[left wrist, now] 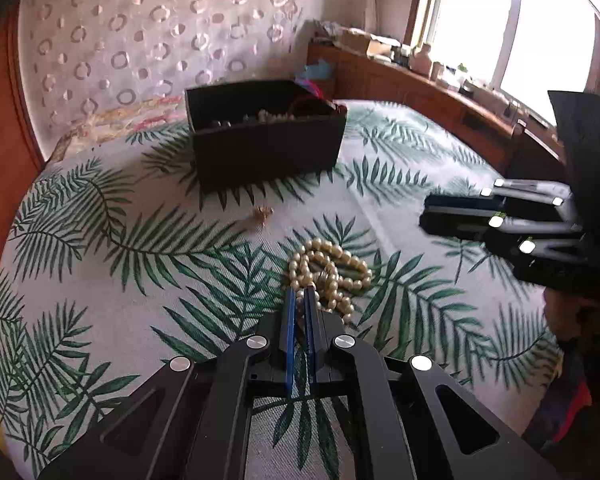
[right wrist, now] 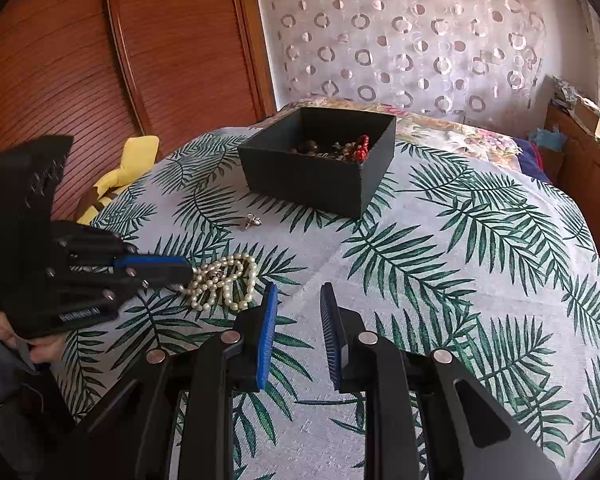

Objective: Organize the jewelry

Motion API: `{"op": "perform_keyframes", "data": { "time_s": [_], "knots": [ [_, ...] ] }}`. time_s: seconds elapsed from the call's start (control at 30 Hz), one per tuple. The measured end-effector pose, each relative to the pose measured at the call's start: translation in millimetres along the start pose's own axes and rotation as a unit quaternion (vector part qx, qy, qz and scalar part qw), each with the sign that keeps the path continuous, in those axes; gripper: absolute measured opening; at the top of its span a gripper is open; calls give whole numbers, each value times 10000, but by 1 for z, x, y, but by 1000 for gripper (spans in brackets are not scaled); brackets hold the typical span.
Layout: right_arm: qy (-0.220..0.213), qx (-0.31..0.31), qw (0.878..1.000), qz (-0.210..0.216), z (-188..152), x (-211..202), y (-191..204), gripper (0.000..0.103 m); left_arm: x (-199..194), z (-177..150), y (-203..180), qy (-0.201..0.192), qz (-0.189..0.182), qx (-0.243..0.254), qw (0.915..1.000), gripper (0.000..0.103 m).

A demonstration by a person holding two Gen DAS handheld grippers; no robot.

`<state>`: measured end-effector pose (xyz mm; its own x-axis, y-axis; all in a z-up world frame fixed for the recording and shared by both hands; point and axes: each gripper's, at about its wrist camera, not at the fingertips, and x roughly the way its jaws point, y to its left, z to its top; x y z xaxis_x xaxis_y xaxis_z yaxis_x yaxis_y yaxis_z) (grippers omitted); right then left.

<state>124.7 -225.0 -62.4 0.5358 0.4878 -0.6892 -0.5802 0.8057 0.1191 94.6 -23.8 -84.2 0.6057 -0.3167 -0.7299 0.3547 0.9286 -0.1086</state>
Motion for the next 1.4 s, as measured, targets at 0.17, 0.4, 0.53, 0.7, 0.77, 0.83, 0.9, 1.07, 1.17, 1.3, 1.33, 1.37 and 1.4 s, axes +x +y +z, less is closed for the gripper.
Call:
{"op": "perform_keyframes", "data": {
  "time_s": [0.17,0.4,0.53,0.7,0.77,0.83,0.9,1.07,1.17,1.3,1.33,1.37,1.4],
  "knots": [
    [36,-28,10000,24,4,5,5,24,-27,7,8,-339,25,-117,9994,3],
    [140,-123,9998,112,17,24,13,24,-68,18,20,-767,104,-219,9968,3],
    [261,-209,9994,133,31,44,20,24,-77,12,29,-832,180,-291,9959,3],
    [400,-263,9988,126,49,70,27,24,-76,6,37,-810,238,-416,9956,3],
    [448,-275,9985,148,57,79,31,24,-76,2,41,-793,246,-443,9956,4],
    [514,-335,9980,140,61,87,37,24,-75,-1,42,-772,259,-459,9956,4],
    [575,-369,9976,118,63,93,40,24,-74,-4,44,-753,252,-483,9957,4],
    [648,-482,9967,19,65,102,46,24,-73,-5,45,-741,244,-500,9957,4],
    [674,-603,9959,-30,65,103,51,16,-73,-6,45,-735,254,-493,9958,4],
    [688,-737,9949,-46,67,104,55,16,-71,-5,46,-720,266,-508,9958,4],
    [684,-747,9949,-27,67,104,55,16,-71,-4,46,-718,270,-511,9957,4],
    [659,-738,9951,1,66,101,53,16,-71,-4,46,-720,271,-507,9957,4],
    [630,-725,9954,22,66,98,52,16,-71,-1,47,-727,280,-497,9957,4]
  ]
}}
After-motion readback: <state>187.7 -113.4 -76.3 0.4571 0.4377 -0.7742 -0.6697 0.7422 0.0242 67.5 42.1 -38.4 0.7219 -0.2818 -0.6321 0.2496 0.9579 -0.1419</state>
